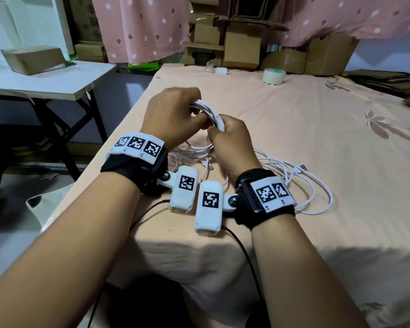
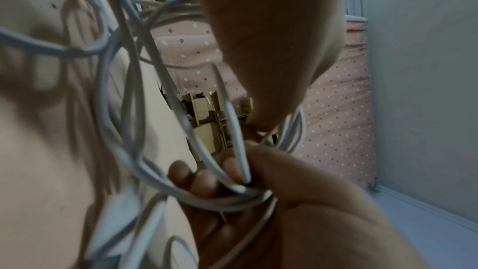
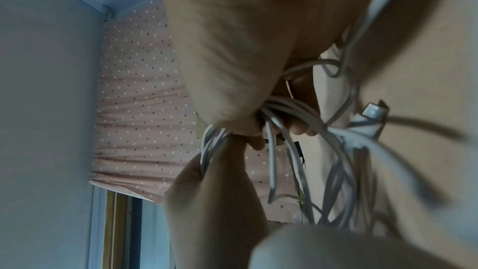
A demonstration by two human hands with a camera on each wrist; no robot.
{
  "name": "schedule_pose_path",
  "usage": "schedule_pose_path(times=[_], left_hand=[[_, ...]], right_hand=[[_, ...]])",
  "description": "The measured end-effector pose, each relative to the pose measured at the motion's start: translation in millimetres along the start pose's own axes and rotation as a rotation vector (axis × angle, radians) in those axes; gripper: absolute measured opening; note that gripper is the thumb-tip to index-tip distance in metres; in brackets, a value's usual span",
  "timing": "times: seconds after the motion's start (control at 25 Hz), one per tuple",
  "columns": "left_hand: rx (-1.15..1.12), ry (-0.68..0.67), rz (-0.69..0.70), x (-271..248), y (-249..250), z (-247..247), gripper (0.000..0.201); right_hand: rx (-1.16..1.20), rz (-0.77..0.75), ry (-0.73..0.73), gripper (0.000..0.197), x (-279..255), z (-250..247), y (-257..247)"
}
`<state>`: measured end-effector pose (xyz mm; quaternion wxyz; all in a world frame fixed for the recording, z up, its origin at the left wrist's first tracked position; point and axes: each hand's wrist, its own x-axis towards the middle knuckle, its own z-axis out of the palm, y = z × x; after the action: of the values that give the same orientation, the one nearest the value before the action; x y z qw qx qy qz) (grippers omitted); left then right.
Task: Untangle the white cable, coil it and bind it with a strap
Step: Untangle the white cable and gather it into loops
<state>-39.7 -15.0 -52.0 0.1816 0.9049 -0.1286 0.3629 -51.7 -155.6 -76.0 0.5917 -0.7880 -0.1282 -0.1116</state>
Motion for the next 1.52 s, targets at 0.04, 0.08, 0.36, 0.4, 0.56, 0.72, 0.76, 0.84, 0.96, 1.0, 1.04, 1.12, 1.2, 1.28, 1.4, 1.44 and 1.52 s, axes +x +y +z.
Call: schedule_pose_path(times=[0.04, 0.08, 0.36, 0.4, 0.56, 0.72, 0.76, 0.84, 0.96, 1.0, 1.04, 1.12, 1.2, 1.28, 1.4, 1.44, 1.52], left_hand=[[0.023, 0.052, -0.052, -2, 0, -1, 0.028], [0.024, 0.111, -0.075, -3, 1, -3, 0.032], [-0.387, 0.301, -0.351, -4, 4, -1, 0.059], [-0.425, 0.341, -0.375, -4, 3, -1, 0.061], [-0.551, 0.428, -0.434, -1, 1, -3, 0.064], [-0.623, 0.371, -0.44, 1, 0, -1, 0.056], [-0.62, 0.325, -0.457, 1, -2, 1, 0.053], [-0.48, 0.203, -0.484, 1, -6, 2, 0.045], [-0.192, 0.147, -0.392, -1, -6, 2, 0.023], [-0.144, 0.189, -0.274, -2, -3, 1, 0.031], [-0.102, 0.22, -0.127, 0, -2, 0, 0.038], [-0.023, 0.193, 0.136, 3, 0, -1, 0.038], [0.004, 0.047, 0.217, 2, 2, -1, 0.025], [0.034, -0.022, 0.108, 0, 6, 0, 0.013], [0.067, 0.06, -0.198, -2, 11, -3, 0.043], [0.002, 0.105, -0.29, -2, 10, -2, 0.053], [-0.272, 0.22, -0.433, -1, 7, -4, 0.062]], right_hand=[[0.023, -0.014, -0.002, 0.033, -1, 0, -2], [0.046, -0.017, -0.001, 0.032, -2, 0, -4], [0.053, 0.005, -0.002, 0.014, -3, 1, -3], [0.048, 0.005, -0.001, 0.017, -3, 1, -2], [0.039, -0.013, -0.014, 0.023, -4, 2, -1], [0.146, -0.035, -0.021, 0.018, -4, 0, -6], [0.162, -0.06, -0.001, 0.02, -3, 0, -7], [0.146, -0.119, 0.067, 0.02, -1, -1, -7], [0.042, -0.134, 0.171, 0.017, 5, -2, 2], [0.009, -0.123, 0.183, 0.017, 7, -3, 4], [-0.03, -0.116, 0.181, 0.016, 8, -3, 7], [-0.101, -0.128, 0.141, 0.017, 9, -3, 9], [-0.14, -0.14, 0.082, 0.02, 9, -2, 10], [-0.147, -0.126, 0.047, 0.024, 7, -1, 8], [-0.097, -0.101, 0.045, 0.024, 4, 0, 4], [-0.089, -0.093, 0.044, 0.019, 4, 1, 3], [-0.106, -0.068, 0.029, 0.018, 3, 1, 4]])
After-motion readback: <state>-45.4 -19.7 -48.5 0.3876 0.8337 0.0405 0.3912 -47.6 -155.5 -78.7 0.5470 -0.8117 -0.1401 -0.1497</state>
